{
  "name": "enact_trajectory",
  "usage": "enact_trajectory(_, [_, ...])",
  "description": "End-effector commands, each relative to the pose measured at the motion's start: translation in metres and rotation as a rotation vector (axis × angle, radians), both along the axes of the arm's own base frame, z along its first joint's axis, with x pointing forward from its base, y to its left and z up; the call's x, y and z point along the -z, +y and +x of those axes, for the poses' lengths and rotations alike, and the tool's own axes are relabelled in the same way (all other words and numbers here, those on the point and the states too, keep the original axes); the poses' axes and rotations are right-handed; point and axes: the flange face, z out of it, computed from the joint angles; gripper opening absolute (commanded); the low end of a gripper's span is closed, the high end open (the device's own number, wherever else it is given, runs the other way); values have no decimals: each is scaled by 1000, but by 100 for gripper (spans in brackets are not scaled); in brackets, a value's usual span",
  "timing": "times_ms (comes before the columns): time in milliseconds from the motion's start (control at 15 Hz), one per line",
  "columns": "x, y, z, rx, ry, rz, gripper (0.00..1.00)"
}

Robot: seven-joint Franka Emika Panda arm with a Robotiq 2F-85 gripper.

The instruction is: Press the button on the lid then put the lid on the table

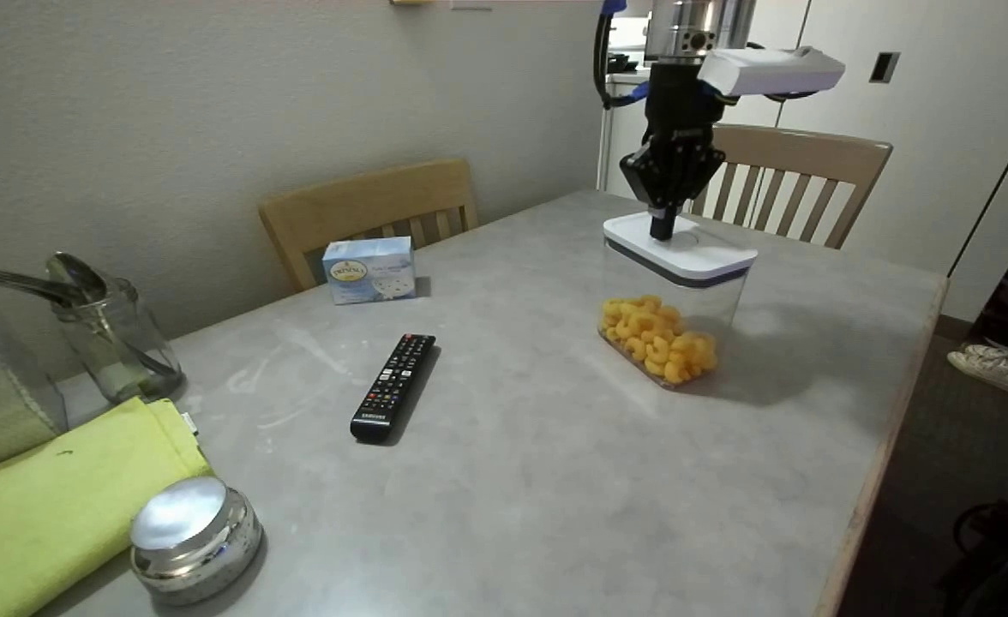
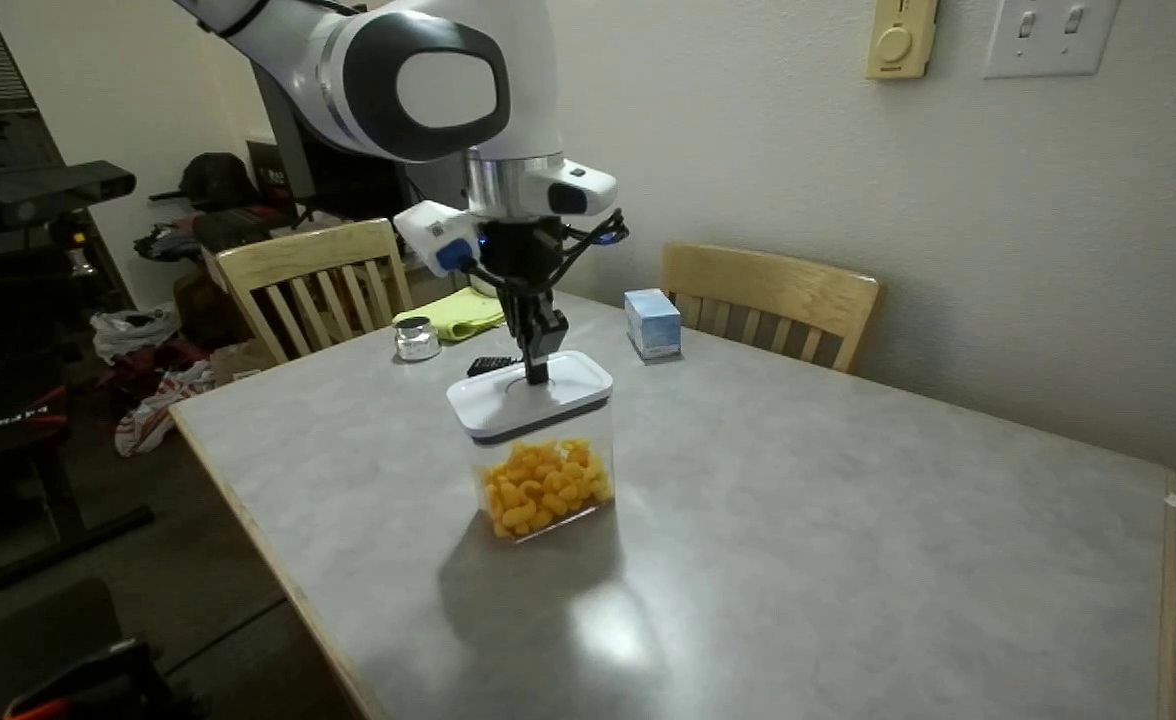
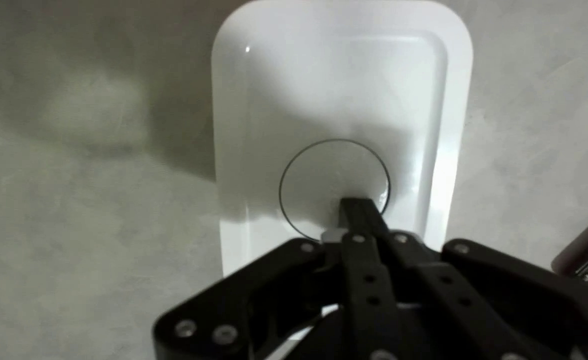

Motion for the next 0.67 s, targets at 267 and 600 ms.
enact_trajectory(267, [61,-10,-28,65,110,29,0])
enact_trajectory(600, [53,-10,-26,63,97,42,0])
